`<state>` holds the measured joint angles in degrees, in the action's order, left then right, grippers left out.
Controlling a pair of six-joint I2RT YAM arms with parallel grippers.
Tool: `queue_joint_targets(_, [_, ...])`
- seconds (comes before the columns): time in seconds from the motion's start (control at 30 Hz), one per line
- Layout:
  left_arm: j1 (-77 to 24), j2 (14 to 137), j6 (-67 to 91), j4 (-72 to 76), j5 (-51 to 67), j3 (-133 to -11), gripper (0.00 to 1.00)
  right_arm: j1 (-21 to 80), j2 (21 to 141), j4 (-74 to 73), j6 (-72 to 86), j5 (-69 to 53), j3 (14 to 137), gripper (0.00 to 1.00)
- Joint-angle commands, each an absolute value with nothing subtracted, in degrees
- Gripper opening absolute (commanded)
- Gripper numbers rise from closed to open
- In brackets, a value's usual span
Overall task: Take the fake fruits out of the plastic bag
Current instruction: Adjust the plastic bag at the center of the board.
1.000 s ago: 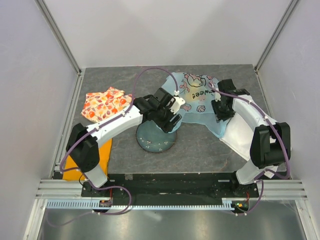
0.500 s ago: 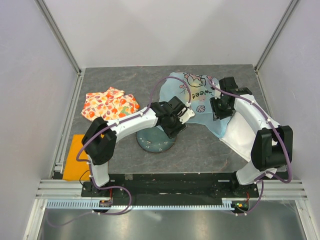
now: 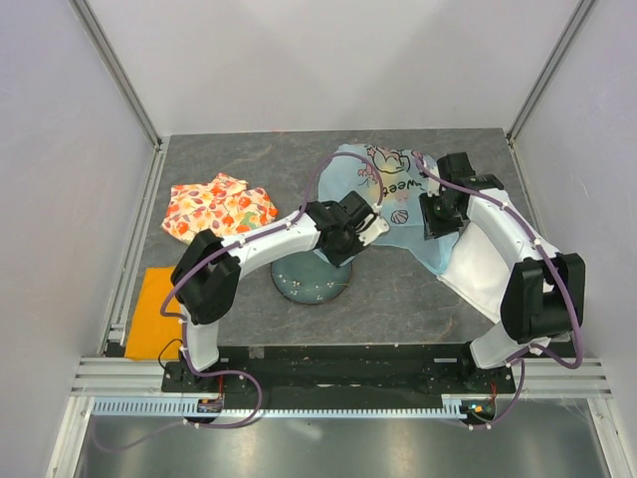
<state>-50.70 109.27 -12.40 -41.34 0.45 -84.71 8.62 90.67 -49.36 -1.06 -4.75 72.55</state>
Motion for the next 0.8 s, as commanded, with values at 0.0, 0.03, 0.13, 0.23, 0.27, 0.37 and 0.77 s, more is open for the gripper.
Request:
queue_joint_targets(0.0, [-50.54, 108.90, -15.82, -44.63, -1.75, -93.05, 0.02, 8.53, 87.89, -49.13, -2.63, -5.19, 75.31, 0.23])
queue_joint_targets(0.03, [-49.58, 109.33, -15.82, -46.48, -1.58, -95.77, 0.02, 8.53, 87.98, -49.30, -3.68, -4.92, 76.19, 0.10])
queue_joint_targets(0.13, [-45.38, 108.90, -14.33, -50.62, 1.12, -106.06, 0.02, 8.53, 89.20, -50.01, -6.76, -3.25, 80.50, 0.00])
queue_joint_targets(0.23, [-40.54, 107.93, -13.01, -50.71, 3.68, -112.48, 0.02, 8.53, 91.14, -50.45, -8.17, -3.51, 86.12, 0.00])
queue_joint_targets(0.27, [-39.21, 108.02, -11.70, -50.71, 5.00, -115.37, 0.02, 8.53, 92.19, -50.80, -8.26, -6.30, 87.52, 0.00])
queue_joint_targets(0.37, [-34.29, 107.84, -8.45, -49.22, 12.02, -119.77, 0.01, 10.01, 93.34, -50.98, -9.23, -13.15, 91.31, 0.01])
queue_joint_targets(0.77, [-29.88, 107.23, 5.01, -44.39, 29.44, -124.37, 0.02, 24.61, 104.30, -42.02, -11.88, -13.73, 96.92, 0.04])
